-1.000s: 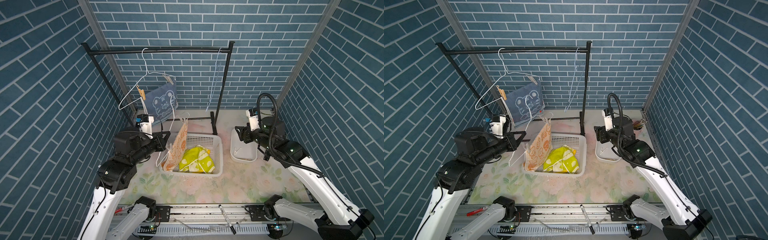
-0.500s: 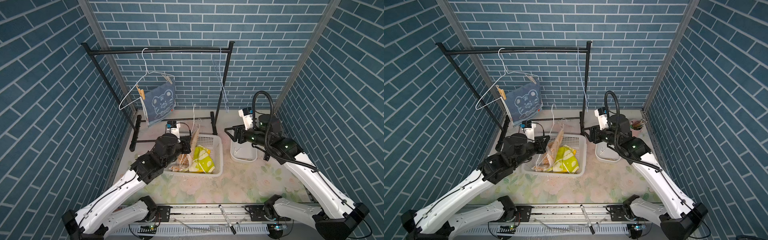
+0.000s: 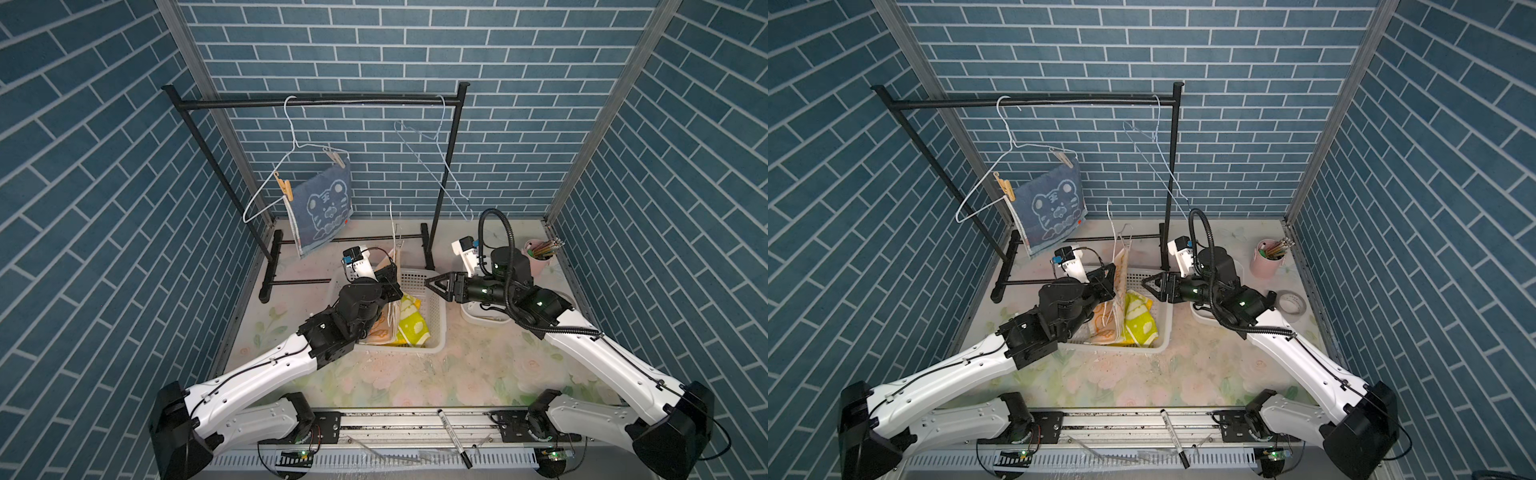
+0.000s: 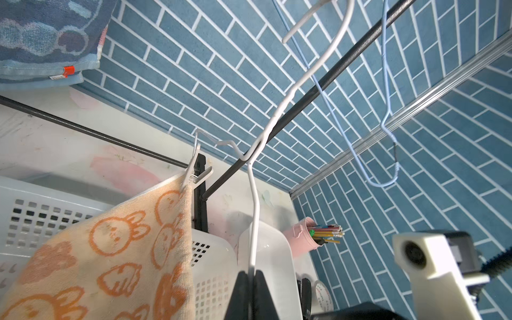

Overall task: Remove the clothespins securing towels to the hanger
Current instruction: Pick up the hanger from the clothesline.

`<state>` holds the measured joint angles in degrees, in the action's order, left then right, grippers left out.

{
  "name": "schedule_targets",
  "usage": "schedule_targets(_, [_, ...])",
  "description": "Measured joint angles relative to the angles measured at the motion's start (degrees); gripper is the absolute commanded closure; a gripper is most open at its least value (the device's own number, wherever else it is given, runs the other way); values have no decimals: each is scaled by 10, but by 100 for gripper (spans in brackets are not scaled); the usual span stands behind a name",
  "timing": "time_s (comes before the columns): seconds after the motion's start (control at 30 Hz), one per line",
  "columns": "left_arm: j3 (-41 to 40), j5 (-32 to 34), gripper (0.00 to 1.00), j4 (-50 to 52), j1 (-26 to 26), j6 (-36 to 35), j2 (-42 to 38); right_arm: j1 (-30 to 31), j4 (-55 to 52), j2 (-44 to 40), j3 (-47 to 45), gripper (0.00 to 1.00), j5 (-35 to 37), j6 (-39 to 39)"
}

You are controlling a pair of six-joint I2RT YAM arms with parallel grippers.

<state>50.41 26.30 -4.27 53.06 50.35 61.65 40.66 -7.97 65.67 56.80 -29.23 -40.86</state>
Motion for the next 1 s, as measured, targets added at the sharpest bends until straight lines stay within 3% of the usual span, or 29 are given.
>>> schedule_targets(0.53, [-12,52,100,-72,9,43,21,78,142,36,-33,52,7,-59])
schedule_targets(1.0, [-12,63,100,-76,9,43,21,109,183,66,-34,63,1,-78])
